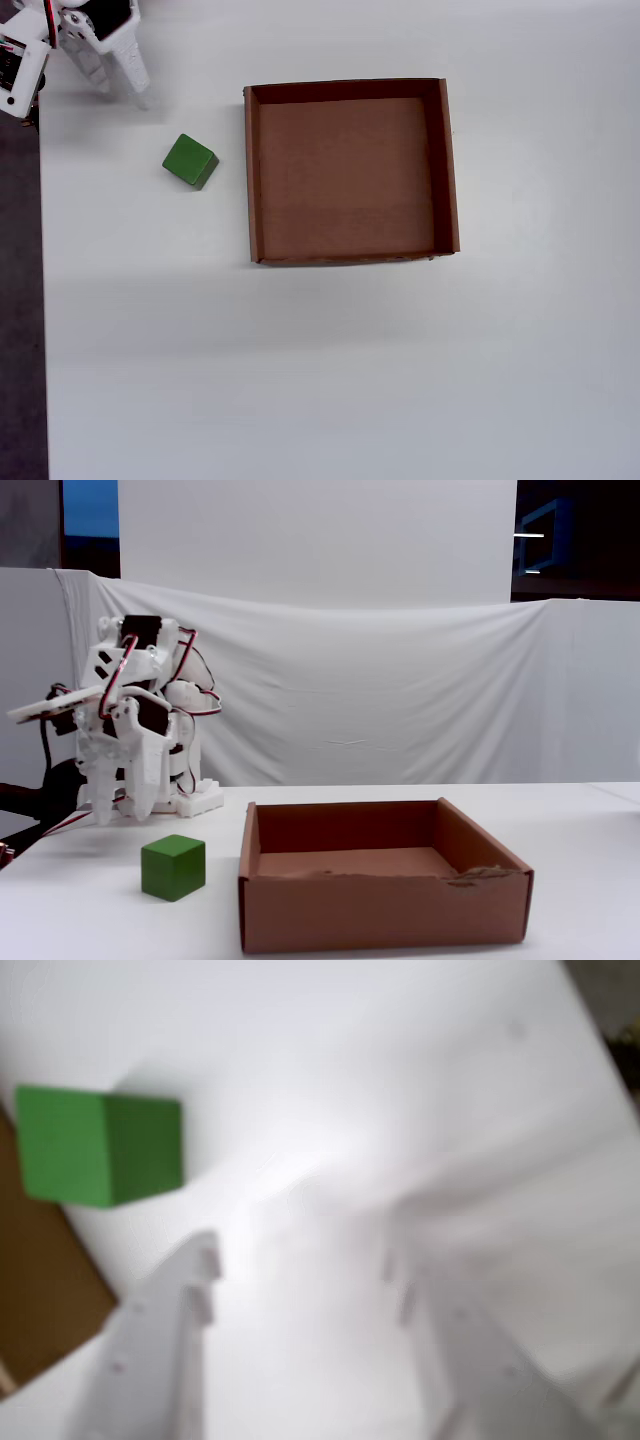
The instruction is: Grasp a green cube and put it in a box.
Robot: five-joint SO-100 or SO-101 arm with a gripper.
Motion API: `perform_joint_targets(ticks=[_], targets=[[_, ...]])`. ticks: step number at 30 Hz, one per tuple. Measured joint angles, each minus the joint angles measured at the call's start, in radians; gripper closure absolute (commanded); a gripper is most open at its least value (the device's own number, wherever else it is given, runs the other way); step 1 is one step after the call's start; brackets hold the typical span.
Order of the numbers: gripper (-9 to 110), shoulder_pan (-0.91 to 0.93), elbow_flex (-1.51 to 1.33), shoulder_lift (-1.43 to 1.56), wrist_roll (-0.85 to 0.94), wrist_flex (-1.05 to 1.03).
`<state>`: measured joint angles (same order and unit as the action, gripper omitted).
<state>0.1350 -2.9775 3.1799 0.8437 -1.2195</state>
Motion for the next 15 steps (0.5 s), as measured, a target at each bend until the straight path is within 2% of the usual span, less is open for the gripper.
perform_joint_targets(ticks=[15], targets=[[80,-0.04,0.0,0.0,0.0,0.0]])
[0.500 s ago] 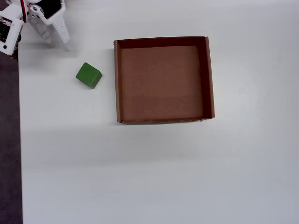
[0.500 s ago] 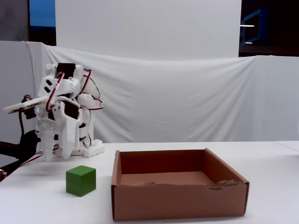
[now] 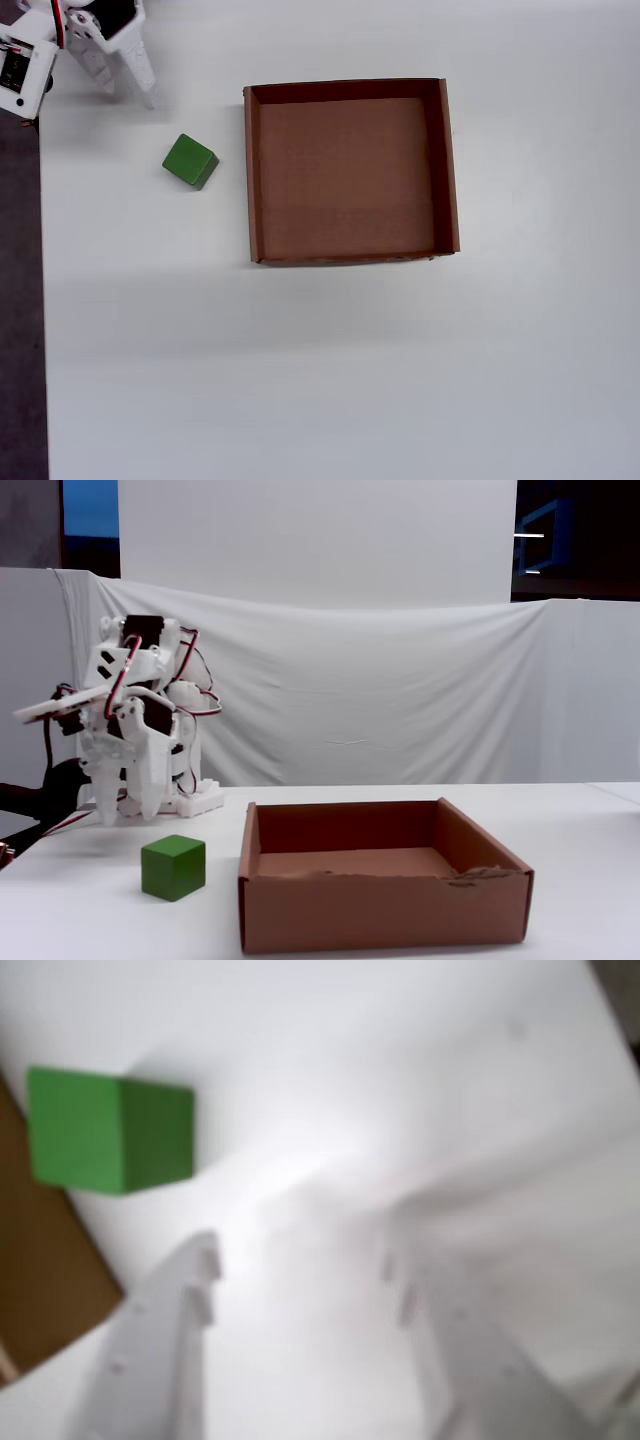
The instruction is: Grasp a green cube and put it in a box.
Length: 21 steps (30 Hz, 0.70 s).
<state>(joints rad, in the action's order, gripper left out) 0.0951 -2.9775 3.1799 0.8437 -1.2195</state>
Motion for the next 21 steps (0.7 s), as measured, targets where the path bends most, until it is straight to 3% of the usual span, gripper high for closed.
perform_joint_targets(ticks=[21], targets=[[80,-0.058,0.0,-0.002,0.0,0.138]])
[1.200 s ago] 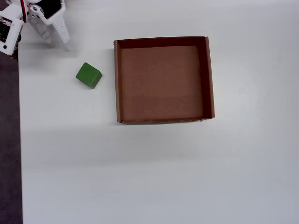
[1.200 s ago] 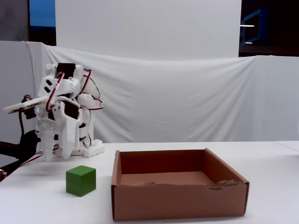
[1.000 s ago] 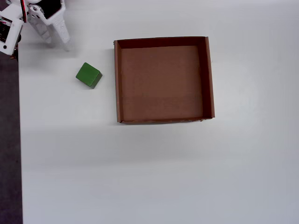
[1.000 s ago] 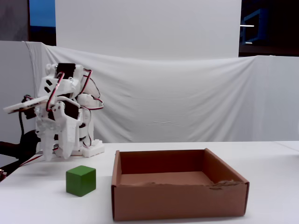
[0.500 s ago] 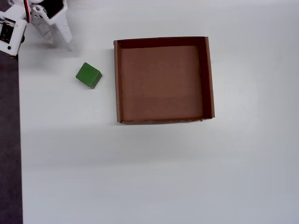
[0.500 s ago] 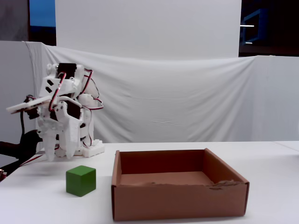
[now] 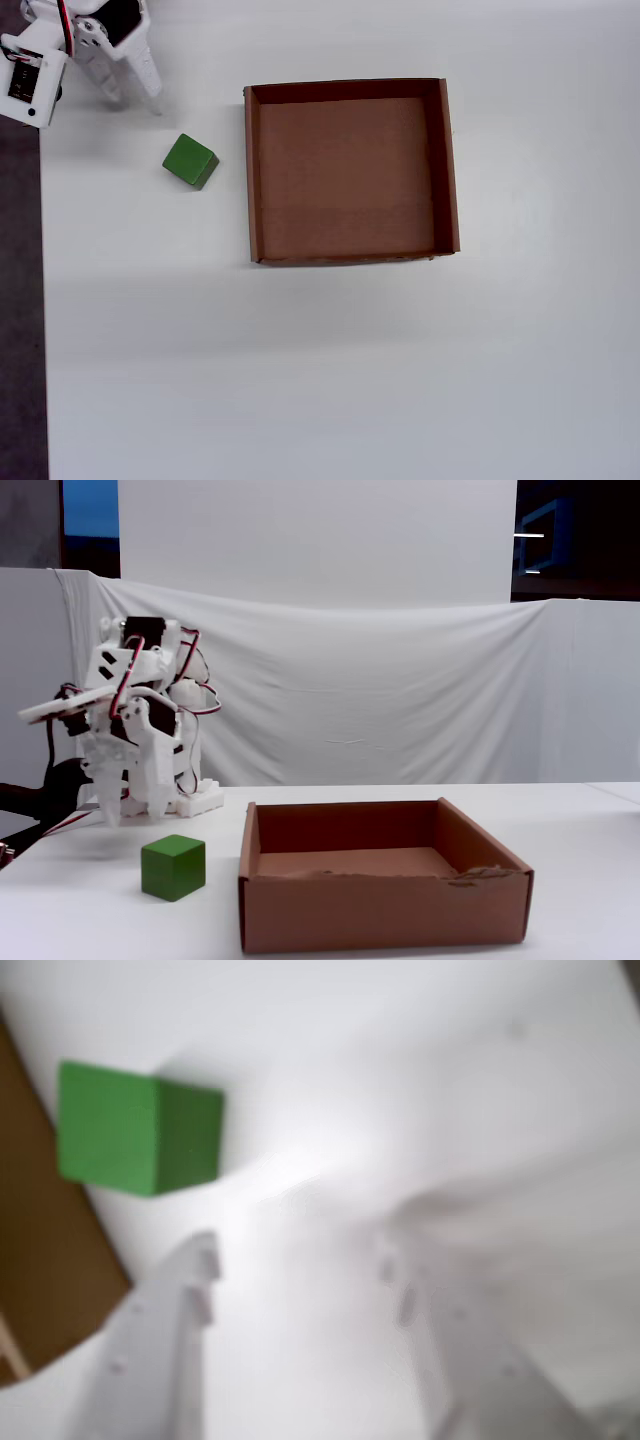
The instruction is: Grasp a green cube and put it in a box.
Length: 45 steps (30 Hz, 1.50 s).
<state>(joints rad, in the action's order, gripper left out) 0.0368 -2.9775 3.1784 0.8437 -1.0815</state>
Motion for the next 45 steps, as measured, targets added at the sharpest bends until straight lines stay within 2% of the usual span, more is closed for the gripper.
perform_joint_targets(ticks=[8,14,30,39,45], targets=[[80,-0.012,0.087,0.0,-0.12,-0.046],[80,-0.058,0.195,-0.071,-0.144,-0.087],[80,-0.075,0.339,-0.44,-0.314,0.08],[79,-0.117,0.454,-0.733,-0.333,0.189],[79,-0.135,0.46,-0.79,-0.333,0.218]])
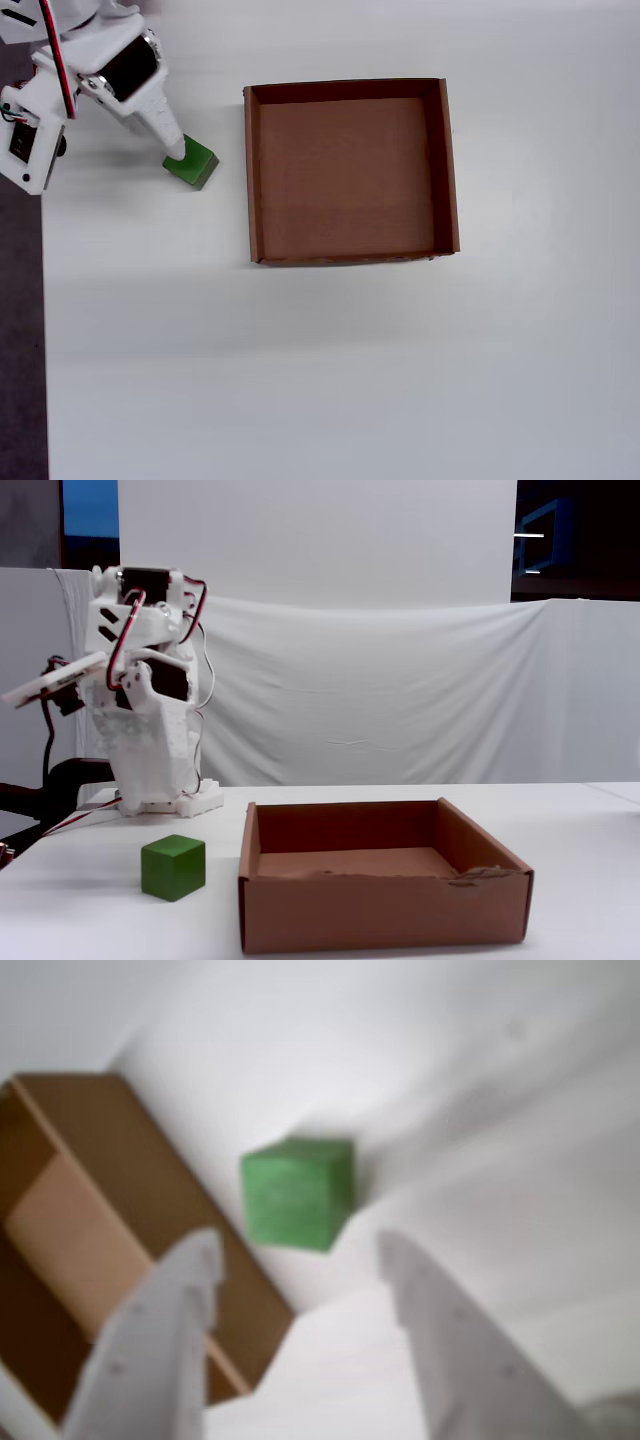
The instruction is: Grasp a green cube and put it in a box.
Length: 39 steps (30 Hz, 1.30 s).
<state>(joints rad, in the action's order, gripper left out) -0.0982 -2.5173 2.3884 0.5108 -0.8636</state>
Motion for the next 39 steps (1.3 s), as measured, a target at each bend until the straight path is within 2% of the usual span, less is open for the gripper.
perform_joint_targets(ticks=[11,24,31,39], targets=[[72,0.0,0.081,-0.167,0.0,0.021],[72,-0.006,0.189,-0.387,0.0,0.032],[72,-0.006,0.278,-0.532,0.0,-0.037],[72,-0.043,0.302,-0.572,0.0,-0.054]])
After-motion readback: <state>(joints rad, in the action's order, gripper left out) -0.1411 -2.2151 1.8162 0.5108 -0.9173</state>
